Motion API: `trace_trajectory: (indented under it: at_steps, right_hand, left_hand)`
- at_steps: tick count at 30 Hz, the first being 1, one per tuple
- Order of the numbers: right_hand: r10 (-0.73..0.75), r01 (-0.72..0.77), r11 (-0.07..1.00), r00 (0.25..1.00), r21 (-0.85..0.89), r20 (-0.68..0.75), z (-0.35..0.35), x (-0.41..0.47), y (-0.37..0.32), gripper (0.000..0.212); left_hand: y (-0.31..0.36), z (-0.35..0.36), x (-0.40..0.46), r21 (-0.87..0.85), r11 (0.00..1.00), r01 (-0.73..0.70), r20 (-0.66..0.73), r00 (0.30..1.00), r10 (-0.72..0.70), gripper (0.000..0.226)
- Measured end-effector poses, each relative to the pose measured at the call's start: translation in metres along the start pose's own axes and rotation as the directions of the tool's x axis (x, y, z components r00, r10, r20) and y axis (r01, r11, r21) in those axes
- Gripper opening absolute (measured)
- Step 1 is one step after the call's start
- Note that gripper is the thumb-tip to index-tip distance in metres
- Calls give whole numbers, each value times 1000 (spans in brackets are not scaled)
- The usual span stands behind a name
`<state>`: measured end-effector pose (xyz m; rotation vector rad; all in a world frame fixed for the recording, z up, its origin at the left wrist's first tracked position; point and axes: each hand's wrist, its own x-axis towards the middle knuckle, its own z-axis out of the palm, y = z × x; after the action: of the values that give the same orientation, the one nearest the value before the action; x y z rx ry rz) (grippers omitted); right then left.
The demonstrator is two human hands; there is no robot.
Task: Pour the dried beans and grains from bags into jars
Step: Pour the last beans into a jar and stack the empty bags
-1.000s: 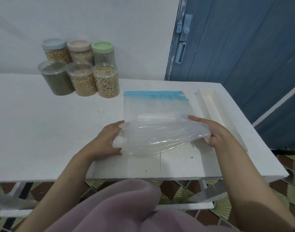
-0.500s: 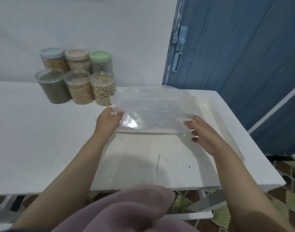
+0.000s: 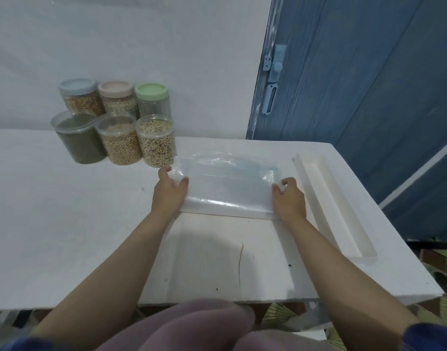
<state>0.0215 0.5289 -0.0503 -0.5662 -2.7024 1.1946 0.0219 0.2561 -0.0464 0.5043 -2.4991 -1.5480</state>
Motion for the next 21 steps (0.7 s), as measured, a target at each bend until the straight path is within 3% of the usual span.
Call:
trace_trajectory:
  at_steps: [3,6,9,12,15,18,21]
  right_hand:
    - [10,-11,1000,1000,-22,-21,4,4,2,23]
    - [3,-5,999,999,-40,-39,4,6,1,38]
    - [11,-15,993,999,-120,-36,3,9,1,47]
    - [19,-27,959,999,-282,-30,-2,7,-2,39]
    - [-144,103,906,987,-411,-70,-7,2,-9,25]
    - [-387,313,820,920,-478,-61,-4,6,-13,46]
    - [-463,450,779,882,-436,83,6,13,-27,49]
  left_hand:
    - [-7,2,-5,38,997,-65,-10,998,66,51]
    - [-9,3,-8,86,994,-60,-46,997,64,44]
    - [-8,3,-10,240,970,-28,-103,993,54,43]
    - [-9,4,-11,403,915,0,-117,992,52,48]
    - [-9,5,-10,495,868,-49,-140,981,135,58]
    - [-8,6,-3,658,733,-175,-120,936,331,65]
    - [-1,15,5,673,638,-373,29,876,481,56]
